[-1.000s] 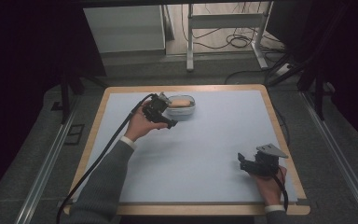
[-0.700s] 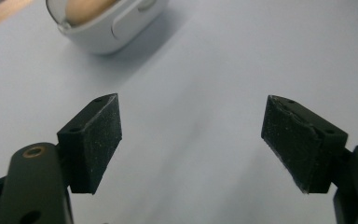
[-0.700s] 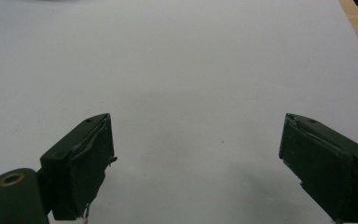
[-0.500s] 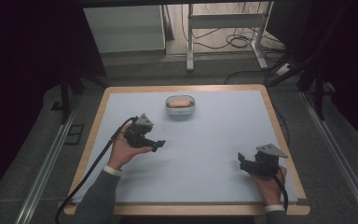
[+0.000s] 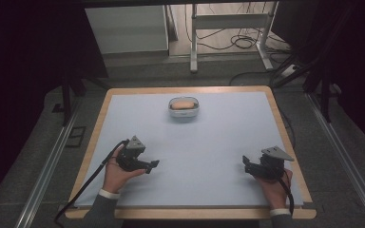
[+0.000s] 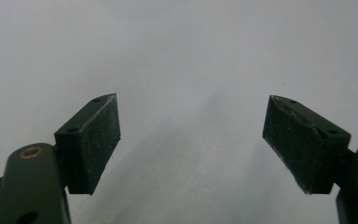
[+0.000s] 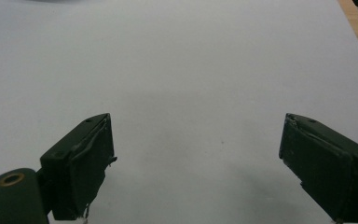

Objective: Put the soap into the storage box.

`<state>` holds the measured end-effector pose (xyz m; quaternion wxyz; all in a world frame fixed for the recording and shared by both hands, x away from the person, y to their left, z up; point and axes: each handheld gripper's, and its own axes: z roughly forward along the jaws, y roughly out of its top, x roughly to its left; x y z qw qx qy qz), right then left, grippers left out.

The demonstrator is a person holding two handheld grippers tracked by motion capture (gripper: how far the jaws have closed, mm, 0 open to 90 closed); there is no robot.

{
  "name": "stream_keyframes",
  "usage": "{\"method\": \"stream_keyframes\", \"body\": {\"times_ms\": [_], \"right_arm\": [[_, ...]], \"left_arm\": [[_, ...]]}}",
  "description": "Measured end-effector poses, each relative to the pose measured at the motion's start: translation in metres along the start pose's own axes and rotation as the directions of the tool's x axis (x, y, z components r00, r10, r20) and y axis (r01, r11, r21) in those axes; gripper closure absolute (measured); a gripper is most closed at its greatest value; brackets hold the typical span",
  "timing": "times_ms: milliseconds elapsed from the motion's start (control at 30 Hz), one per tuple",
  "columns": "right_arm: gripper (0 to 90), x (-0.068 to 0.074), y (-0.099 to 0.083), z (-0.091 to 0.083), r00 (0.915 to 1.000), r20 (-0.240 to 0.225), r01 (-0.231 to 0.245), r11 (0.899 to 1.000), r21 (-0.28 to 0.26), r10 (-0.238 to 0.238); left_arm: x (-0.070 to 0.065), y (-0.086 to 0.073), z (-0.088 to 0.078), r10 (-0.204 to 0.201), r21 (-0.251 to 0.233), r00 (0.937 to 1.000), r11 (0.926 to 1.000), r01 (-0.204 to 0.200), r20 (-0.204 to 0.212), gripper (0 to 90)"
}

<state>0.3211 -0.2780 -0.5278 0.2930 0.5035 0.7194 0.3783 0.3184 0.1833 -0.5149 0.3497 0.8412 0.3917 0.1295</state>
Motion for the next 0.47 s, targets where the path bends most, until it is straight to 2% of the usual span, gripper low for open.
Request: {"method": "stream_keyframes", "body": {"times_ms": [100,367,467], "right_arm": [[10.0,0.0000,0.0000,-0.0001,1.0000,-0.005,0.001,1.000,-0.001,-0.001],[10.0,-0.0006,-0.0002,-0.0012,0.9999,-0.012,-0.004,1.000,-0.008,0.004],[10.0,-0.0013,-0.0002,-0.0013,0.9998,-0.021,-0.006,1.000,-0.010,0.006]], "left_arm": [[0.0017,-0.0019,-0.0001,-0.001,0.003,0.9999,1.0000,0.001,-0.014,19.3],[0.0058,-0.0051,-0.0005,-0.021,-0.003,0.9998,0.9998,0.021,0.001,18.9],[0.0080,-0.0060,-0.0006,-0.030,-0.006,0.9995,0.9995,0.030,-0.006,18.8]]}}
